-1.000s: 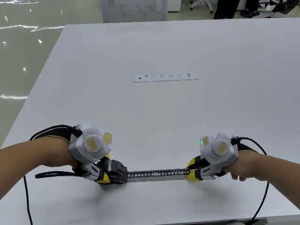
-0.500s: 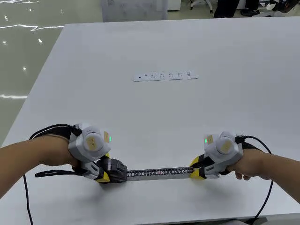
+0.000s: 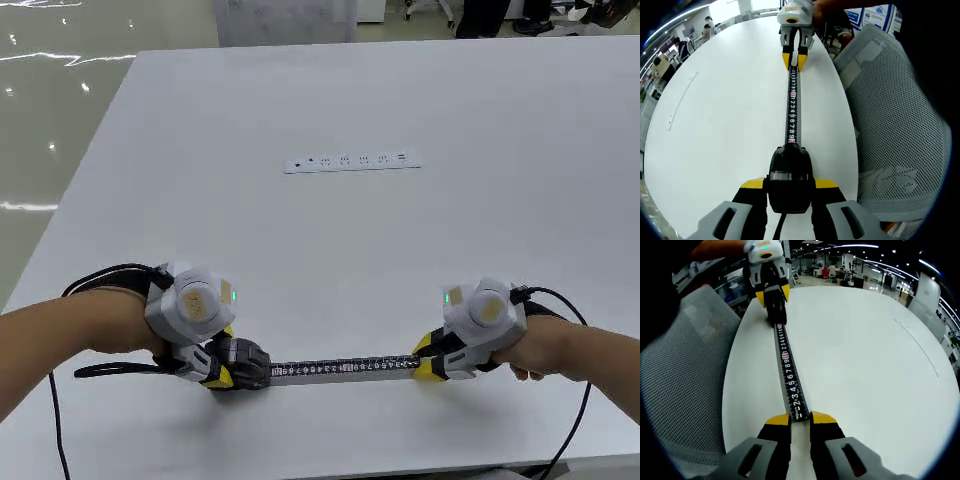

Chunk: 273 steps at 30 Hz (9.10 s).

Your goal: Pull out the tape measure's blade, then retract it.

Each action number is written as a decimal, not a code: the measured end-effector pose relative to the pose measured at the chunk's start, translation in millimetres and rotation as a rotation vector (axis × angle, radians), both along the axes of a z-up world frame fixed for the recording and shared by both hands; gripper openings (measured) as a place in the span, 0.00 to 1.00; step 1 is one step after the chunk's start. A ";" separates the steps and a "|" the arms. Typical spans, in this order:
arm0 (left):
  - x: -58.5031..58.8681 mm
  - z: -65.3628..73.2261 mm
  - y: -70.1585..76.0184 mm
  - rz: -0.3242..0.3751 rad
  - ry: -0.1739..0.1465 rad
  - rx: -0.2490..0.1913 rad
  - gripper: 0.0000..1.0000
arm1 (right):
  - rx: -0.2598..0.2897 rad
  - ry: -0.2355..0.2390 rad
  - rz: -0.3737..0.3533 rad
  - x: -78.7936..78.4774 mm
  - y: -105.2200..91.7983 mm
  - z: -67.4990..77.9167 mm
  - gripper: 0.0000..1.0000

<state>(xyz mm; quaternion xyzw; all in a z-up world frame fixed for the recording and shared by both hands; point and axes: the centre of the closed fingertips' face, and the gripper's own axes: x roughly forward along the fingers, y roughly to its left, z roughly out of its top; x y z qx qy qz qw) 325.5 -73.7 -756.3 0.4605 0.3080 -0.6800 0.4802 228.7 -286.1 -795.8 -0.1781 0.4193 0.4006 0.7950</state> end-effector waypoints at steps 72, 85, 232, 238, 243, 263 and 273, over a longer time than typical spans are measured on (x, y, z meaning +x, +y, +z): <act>-0.2 -0.4 -2.9 0.006 -0.009 -0.027 0.30 | -0.007 0.069 -0.007 -11.6 -17.7 0.4 0.13; 10.8 0.7 1.0 0.128 -0.005 -0.045 0.37 | 0.051 0.044 -0.123 -8.7 -16.6 2.2 0.15; 13.9 51.6 15.0 1.178 -0.102 -0.641 1.00 | -0.105 -0.045 0.036 -15.9 -18.1 52.2 0.88; 11.8 42.4 18.6 1.220 -0.038 -0.633 1.00 | -0.127 -0.024 0.094 -13.2 -15.1 38.5 0.75; 16.8 44.2 20.2 1.240 -0.041 -0.655 1.00 | -0.132 -0.027 0.125 -12.0 -13.3 29.7 0.59; 17.5 45.0 19.3 1.190 -0.091 -0.656 1.00 | -0.171 0.031 0.133 -10.6 -17.9 -0.8 0.19; 16.5 40.6 17.1 1.185 -0.082 -0.639 1.00 | -0.166 0.058 0.156 -13.6 -15.6 -2.3 0.15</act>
